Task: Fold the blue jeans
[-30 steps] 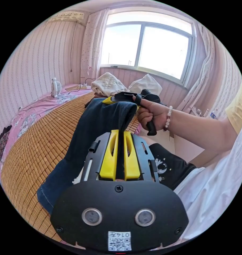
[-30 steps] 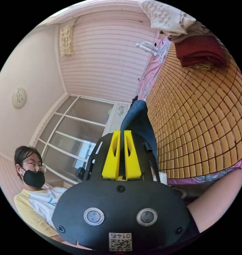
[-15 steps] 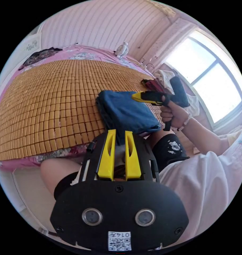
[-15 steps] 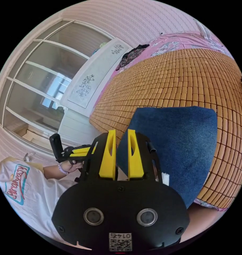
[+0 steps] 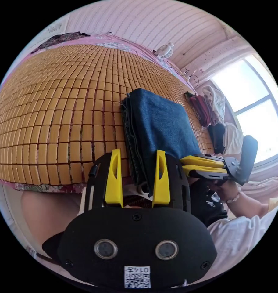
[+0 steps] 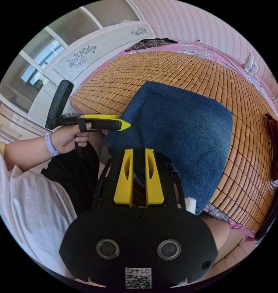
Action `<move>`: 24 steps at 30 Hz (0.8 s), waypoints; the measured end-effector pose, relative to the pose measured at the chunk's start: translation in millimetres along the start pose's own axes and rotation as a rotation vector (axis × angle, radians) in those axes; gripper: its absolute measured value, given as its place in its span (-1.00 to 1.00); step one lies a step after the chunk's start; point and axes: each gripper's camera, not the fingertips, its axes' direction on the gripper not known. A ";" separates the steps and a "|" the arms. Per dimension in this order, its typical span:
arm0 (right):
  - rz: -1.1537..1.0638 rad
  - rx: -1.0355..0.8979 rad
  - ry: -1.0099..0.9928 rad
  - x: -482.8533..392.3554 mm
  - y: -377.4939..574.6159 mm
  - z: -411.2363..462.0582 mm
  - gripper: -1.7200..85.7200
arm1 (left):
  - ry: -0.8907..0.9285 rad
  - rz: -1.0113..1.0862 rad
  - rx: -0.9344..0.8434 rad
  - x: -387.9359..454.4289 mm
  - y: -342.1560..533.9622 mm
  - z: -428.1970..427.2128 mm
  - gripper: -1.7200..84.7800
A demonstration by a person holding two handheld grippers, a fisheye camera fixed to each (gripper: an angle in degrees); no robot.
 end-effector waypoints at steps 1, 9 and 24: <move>0.011 0.005 -0.034 1.0 -1.5 -5.7 -0.80 | 0.060 -0.048 0.005 -9.5 -1.3 0.4 -0.58; 0.373 0.271 -0.009 72.6 28.6 -47.0 -0.60 | 0.140 -0.003 -0.050 -10.5 -31.2 4.7 -0.56; 0.511 0.230 -0.097 65.9 60.1 -16.3 -0.81 | 0.297 0.006 -0.166 14.2 -52.0 31.3 -0.73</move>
